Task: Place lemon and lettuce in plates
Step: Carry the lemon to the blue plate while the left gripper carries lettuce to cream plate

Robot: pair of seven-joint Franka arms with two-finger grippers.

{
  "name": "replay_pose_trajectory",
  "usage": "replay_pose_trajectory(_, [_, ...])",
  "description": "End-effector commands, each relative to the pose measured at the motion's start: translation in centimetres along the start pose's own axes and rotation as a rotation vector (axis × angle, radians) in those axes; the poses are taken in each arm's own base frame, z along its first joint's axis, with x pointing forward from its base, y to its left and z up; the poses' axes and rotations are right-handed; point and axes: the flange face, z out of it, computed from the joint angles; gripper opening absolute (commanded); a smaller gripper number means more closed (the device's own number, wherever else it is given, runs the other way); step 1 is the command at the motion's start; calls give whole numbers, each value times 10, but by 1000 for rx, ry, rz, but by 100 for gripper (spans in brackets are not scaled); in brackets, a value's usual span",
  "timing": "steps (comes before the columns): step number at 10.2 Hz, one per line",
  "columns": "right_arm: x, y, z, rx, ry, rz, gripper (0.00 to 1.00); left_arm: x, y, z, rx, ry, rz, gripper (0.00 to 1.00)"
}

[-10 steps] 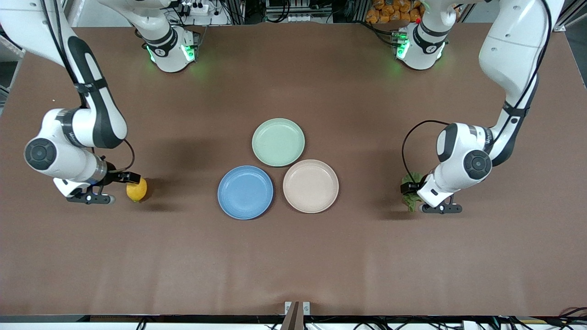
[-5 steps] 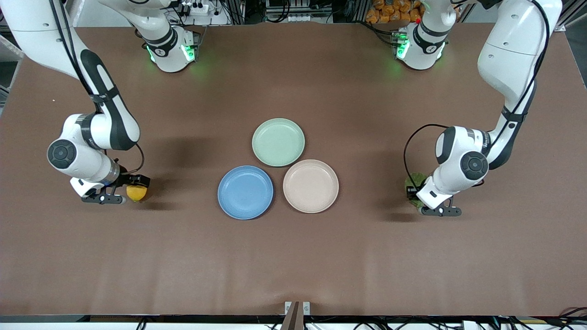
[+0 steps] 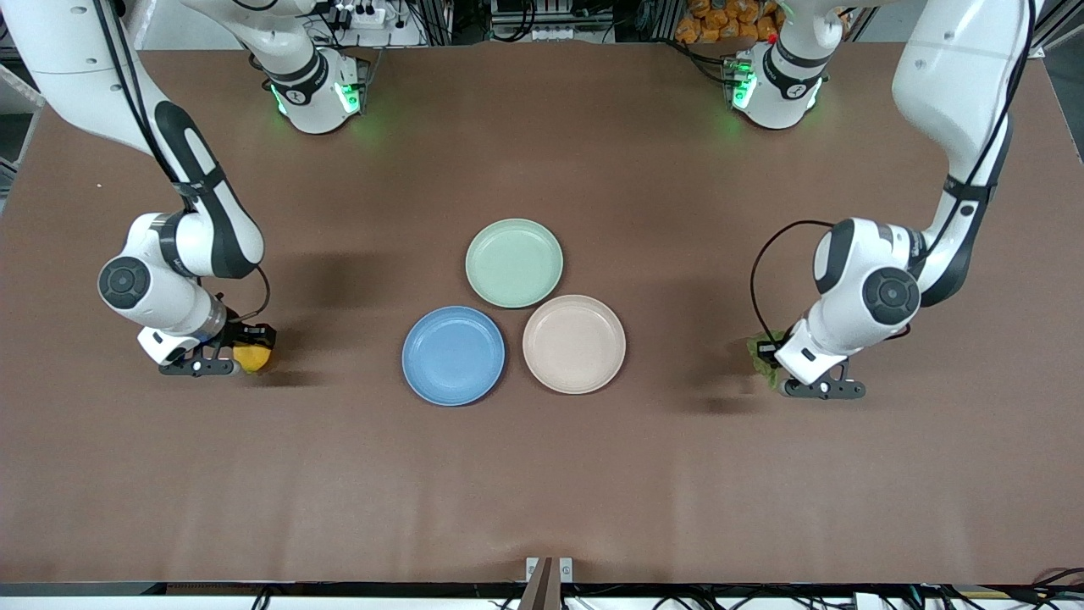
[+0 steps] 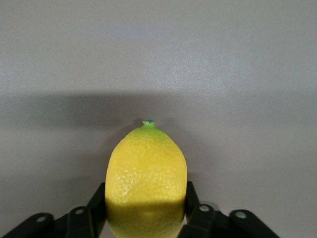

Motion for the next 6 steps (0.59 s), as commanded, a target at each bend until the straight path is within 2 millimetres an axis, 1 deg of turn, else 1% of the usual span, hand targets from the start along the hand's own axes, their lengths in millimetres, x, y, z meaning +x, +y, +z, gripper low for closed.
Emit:
replay_pose_trajectory(1, [1, 0, -8, -2, -6, -28, 2, -14, 86, -53, 12, 1, -57, 0])
replay_pose_trajectory(2, [7, -18, -23, -2, -25, -1, 0, -18, 127, -67, -14, 15, -92, 0])
replay_pose_trajectory(3, [17, -51, -41, -2, -45, 51, 0, -26, 165, -74, -34, 26, -140, 0])
replay_pose_trajectory(4, [28, -89, -61, 7, -62, 110, 0, -33, 206, -69, -51, 23, -188, 0])
replay_pose_trajectory(5, [38, -138, -83, 24, -55, 172, 0, -42, 251, -62, -67, 17, -231, 0])
replay_pose_trajectory(6, [43, -175, -102, 28, -58, 231, 0, -52, 281, -43, -64, 0, -271, 0])
